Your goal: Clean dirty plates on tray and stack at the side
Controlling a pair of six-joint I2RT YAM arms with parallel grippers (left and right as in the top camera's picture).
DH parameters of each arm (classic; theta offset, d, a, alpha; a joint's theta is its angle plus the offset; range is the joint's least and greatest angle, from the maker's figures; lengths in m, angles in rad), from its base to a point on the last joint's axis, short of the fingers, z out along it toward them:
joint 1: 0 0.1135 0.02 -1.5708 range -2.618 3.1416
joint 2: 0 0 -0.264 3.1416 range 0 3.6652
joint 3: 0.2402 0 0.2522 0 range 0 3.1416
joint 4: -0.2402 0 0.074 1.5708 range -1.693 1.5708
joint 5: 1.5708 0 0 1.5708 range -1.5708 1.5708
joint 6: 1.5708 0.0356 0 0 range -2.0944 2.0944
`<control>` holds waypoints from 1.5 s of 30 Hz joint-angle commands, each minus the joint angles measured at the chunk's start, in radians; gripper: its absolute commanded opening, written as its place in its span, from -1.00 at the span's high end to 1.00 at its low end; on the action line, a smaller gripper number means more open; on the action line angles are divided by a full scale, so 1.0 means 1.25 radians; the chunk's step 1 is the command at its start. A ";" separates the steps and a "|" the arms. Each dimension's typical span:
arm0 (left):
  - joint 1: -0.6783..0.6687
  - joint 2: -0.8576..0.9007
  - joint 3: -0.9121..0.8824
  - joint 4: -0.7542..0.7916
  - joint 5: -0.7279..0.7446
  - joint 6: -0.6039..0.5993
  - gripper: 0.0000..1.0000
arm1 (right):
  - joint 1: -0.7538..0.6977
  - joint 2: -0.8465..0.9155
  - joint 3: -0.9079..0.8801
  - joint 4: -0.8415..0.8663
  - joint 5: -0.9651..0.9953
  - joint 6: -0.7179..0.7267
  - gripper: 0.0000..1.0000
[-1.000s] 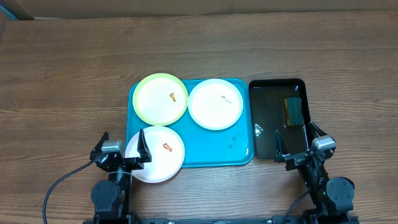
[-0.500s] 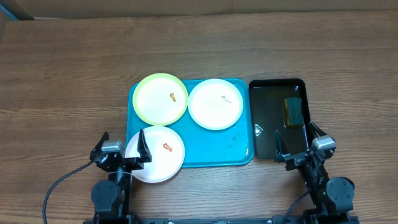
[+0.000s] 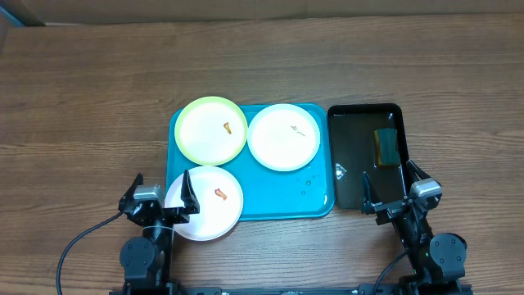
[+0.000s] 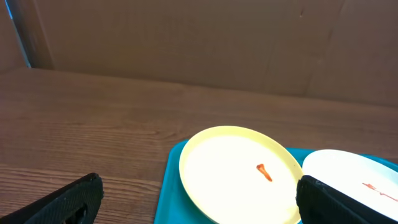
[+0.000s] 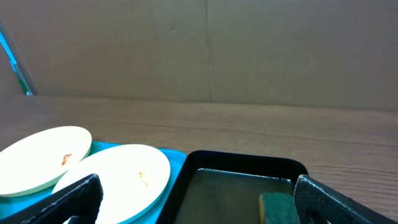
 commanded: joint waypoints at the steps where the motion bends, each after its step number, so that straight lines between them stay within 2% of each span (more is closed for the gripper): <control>1: -0.001 -0.007 -0.003 0.001 0.000 0.015 -1.00 | -0.006 -0.009 -0.008 0.004 0.007 0.002 -1.00; 37: -0.001 -0.007 -0.003 0.002 0.001 0.015 -1.00 | -0.006 -0.008 -0.008 0.004 0.007 0.002 -1.00; 39: -0.001 -0.007 -0.002 0.031 0.035 0.008 -0.99 | -0.006 -0.008 -0.008 0.004 0.007 0.002 -1.00; 41: -0.001 -0.007 0.038 0.029 0.142 -0.026 -1.00 | -0.006 -0.008 -0.008 0.004 0.007 0.002 -1.00; 45: -0.001 0.035 0.193 -0.127 0.185 -0.102 -1.00 | -0.006 -0.008 -0.008 0.004 0.007 0.002 -1.00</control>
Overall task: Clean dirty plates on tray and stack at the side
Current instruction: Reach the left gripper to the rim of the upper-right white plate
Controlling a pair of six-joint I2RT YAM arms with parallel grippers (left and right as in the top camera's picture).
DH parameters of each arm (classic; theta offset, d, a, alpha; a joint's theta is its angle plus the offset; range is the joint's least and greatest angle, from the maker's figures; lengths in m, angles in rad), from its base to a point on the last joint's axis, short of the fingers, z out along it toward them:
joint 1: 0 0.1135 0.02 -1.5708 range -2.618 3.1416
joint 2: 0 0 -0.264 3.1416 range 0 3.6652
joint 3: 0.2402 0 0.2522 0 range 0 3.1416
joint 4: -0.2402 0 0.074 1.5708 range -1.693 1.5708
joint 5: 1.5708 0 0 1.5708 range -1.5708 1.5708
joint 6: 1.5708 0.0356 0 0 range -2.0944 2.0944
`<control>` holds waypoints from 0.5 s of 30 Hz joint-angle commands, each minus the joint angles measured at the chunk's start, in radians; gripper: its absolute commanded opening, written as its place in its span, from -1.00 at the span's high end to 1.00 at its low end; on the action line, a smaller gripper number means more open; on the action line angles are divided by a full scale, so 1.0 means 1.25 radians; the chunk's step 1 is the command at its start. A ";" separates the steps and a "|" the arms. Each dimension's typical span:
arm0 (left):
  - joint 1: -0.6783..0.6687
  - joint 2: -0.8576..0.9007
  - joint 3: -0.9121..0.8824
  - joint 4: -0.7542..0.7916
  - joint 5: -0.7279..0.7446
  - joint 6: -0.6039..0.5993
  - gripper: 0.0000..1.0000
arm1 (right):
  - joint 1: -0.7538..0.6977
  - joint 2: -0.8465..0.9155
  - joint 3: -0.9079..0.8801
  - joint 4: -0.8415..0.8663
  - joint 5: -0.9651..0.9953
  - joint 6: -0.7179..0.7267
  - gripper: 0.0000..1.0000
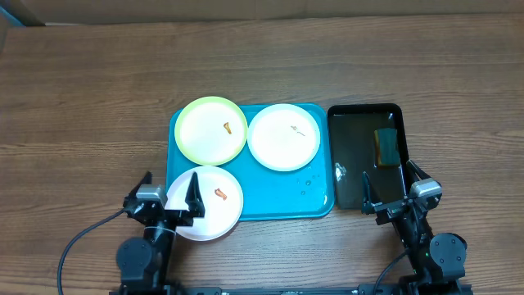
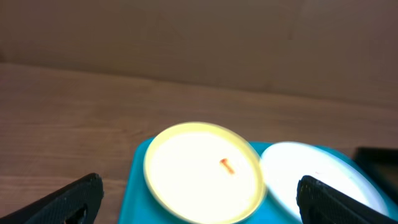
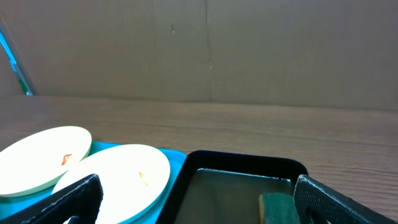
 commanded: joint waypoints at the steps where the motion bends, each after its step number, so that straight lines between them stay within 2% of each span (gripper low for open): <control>1: -0.001 0.077 0.217 -0.123 0.110 -0.065 -1.00 | -0.006 -0.008 -0.008 0.004 0.007 0.003 -1.00; 4: -0.001 0.215 0.403 -0.264 0.201 -0.002 -1.00 | -0.006 -0.008 -0.008 0.004 0.007 0.003 -1.00; 7: -0.002 0.432 0.649 -0.511 0.349 0.065 -1.00 | -0.006 -0.008 -0.008 0.004 0.007 0.003 -1.00; 10: -0.002 0.700 0.906 -0.744 0.371 0.102 -1.00 | -0.006 -0.008 -0.008 0.004 0.007 0.003 -1.00; 13: -0.002 0.843 1.007 -0.769 0.368 0.099 -1.00 | -0.006 -0.008 -0.008 0.004 0.007 0.003 -1.00; 15: -0.004 0.919 1.035 -0.747 0.418 0.059 -1.00 | -0.006 -0.008 -0.008 0.004 0.007 0.003 -1.00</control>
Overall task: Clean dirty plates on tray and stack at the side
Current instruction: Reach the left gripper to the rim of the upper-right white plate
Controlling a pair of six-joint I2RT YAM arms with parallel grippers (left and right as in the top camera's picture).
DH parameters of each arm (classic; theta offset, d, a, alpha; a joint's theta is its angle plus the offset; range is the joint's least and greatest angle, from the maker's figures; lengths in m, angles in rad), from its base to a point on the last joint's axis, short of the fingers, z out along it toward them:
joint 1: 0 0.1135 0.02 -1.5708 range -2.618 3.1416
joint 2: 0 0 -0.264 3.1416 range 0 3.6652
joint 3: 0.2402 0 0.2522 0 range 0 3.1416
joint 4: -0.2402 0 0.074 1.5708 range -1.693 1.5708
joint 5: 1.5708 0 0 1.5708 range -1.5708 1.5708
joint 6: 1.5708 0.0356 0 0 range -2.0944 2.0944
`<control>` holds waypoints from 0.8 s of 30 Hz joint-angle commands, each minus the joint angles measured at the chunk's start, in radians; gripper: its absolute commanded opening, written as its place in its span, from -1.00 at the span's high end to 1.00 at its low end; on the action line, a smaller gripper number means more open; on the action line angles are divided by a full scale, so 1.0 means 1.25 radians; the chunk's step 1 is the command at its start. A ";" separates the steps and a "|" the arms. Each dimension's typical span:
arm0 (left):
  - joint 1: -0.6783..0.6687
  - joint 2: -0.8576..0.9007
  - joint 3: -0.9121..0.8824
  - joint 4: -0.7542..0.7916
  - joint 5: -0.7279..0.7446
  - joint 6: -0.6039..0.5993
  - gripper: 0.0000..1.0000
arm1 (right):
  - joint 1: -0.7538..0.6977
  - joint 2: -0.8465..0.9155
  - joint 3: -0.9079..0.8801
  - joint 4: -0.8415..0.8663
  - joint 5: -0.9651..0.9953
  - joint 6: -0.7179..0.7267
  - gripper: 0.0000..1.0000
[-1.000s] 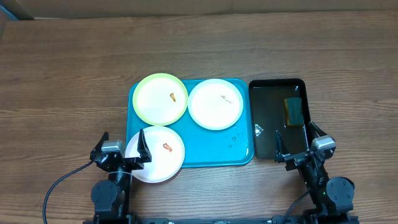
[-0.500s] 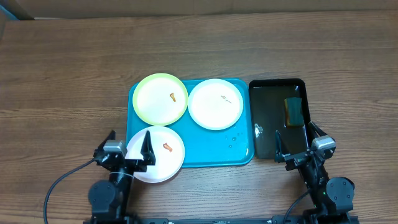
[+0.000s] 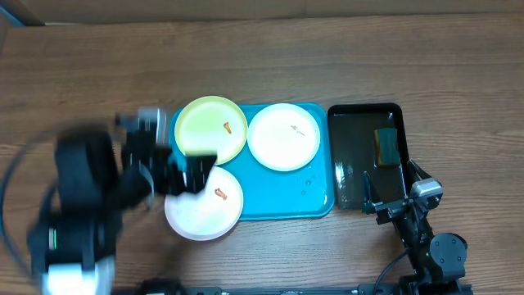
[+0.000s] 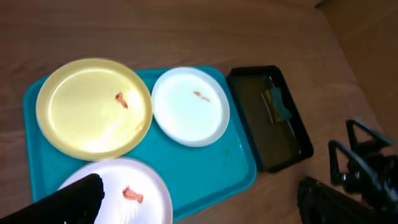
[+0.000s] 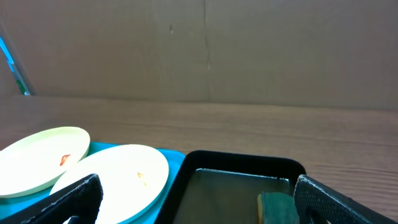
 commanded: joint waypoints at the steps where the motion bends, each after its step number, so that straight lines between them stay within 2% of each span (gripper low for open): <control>1: -0.007 0.139 0.052 -0.003 0.099 -0.049 -1.00 | -0.003 -0.007 -0.008 0.004 0.007 0.002 -1.00; 4: -0.048 0.222 0.047 -0.037 0.047 -0.145 -0.18 | -0.003 -0.007 -0.008 0.004 0.007 0.002 -1.00; 5: -0.081 0.251 0.045 -0.044 -0.018 -0.177 0.31 | -0.003 -0.007 -0.008 0.004 0.007 0.002 -1.00; 6: -0.112 0.271 0.043 -0.044 -0.073 -0.206 0.51 | -0.003 -0.007 -0.008 0.004 0.007 0.002 -1.00; 7: -0.145 0.291 0.041 -0.044 -0.127 -0.239 0.59 | -0.003 -0.007 -0.008 0.004 0.007 0.002 -1.00; 8: -0.188 0.317 0.040 -0.043 -0.179 -0.271 0.56 | -0.003 -0.007 -0.008 0.004 0.007 0.002 -1.00; 10: -0.262 0.363 0.040 -0.036 -0.249 -0.298 0.29 | -0.003 -0.007 -0.008 0.005 0.007 0.002 -1.00; 13: -0.354 0.434 0.040 -0.005 -0.342 -0.348 0.14 | -0.003 -0.007 -0.008 0.004 0.007 0.002 -1.00; 14: -0.376 0.457 0.040 0.007 -0.363 -0.365 0.11 | -0.003 -0.007 -0.008 0.004 0.007 0.002 -1.00; 16: -0.402 0.500 0.040 0.027 -0.378 -0.376 -0.10 | -0.003 -0.007 -0.008 0.004 0.007 0.002 -1.00; 24: -0.416 0.626 0.040 0.106 -0.375 -0.410 -0.08 | -0.003 -0.007 -0.008 0.004 0.007 0.002 -1.00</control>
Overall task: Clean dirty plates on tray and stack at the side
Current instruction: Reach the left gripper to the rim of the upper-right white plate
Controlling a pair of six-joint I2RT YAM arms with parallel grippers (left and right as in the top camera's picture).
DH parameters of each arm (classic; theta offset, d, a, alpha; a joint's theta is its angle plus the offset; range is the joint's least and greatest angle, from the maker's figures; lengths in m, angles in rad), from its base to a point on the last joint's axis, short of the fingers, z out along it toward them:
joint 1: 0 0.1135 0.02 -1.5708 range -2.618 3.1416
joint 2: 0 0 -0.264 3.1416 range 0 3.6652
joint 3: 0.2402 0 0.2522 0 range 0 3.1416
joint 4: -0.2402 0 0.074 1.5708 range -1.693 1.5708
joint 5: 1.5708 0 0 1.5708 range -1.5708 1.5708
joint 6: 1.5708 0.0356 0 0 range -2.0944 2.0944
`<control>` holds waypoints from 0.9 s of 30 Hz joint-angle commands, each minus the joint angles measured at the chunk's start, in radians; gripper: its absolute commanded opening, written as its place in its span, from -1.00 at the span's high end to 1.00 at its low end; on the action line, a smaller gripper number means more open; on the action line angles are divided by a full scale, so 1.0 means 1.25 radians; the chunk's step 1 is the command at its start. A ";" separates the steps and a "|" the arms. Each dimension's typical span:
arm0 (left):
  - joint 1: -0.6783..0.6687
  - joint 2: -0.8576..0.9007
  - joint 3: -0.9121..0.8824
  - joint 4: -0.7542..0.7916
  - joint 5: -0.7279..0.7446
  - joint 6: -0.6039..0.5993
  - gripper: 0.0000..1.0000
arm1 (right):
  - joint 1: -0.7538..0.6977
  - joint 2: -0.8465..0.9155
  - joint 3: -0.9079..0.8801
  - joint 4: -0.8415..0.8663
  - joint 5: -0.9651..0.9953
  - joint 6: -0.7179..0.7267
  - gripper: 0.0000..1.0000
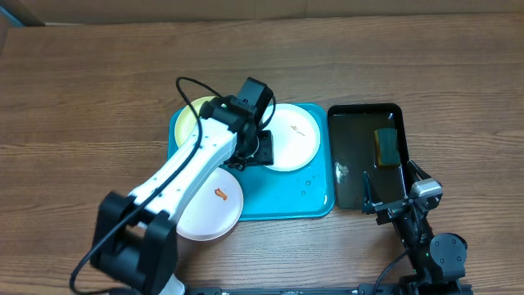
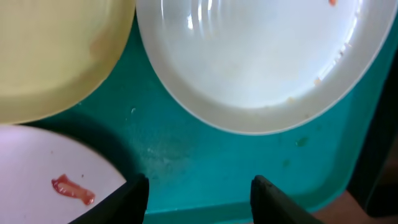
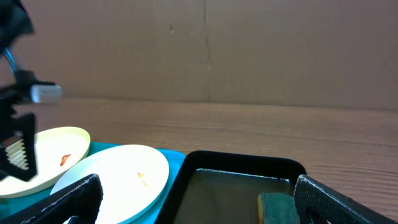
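Observation:
Three dirty plates lie on the teal tray: a yellow-green plate, a white plate and a pinkish-white plate with a red smear. My left gripper hangs open low over the tray, between the plates, next to the white plate's left rim; nothing is between its fingers. In its wrist view the white plate fills the top. My right gripper rests open at the near edge, behind the black tray.
A black tray with liquid stands right of the teal tray and holds a green-and-yellow sponge. My left arm stretches over the yellow-green plate and the tray's left side. Bare wooden table surrounds everything.
My left arm was raised and blurred over the tray's left edge, seeing the whole tray from high. Now its open gripper is low over the tray by the white plate. The right arm has not moved.
Both grippers rested open at the table's near edge. Then the left one had turned a little to the right there. After that it was lifted high above the tray's left side, and now it sits low between the plates. Plates, sponge and right arm stayed put.

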 commanded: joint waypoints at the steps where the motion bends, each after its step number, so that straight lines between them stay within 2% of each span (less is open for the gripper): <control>1: -0.002 0.044 0.002 0.042 -0.028 -0.035 -0.06 | -0.003 -0.007 -0.008 0.004 0.008 0.002 -1.00; 8: -0.004 0.101 0.002 0.066 -0.038 -0.070 0.00 | -0.003 -0.007 -0.008 0.004 0.008 0.002 -1.00; 13: -0.005 0.120 0.001 0.067 -0.065 -0.132 0.01 | -0.003 -0.007 -0.008 0.004 0.008 0.002 -1.00; 19: -0.016 0.164 0.001 0.086 -0.092 -0.136 0.03 | -0.003 -0.007 -0.008 0.004 0.008 0.002 -1.00; 25: -0.016 0.168 0.001 0.115 -0.093 -0.134 0.28 | -0.003 -0.007 -0.008 0.005 0.007 0.002 -1.00; 27: -0.019 0.168 0.001 0.110 -0.094 -0.133 0.28 | -0.003 -0.007 -0.008 0.005 0.007 0.002 -1.00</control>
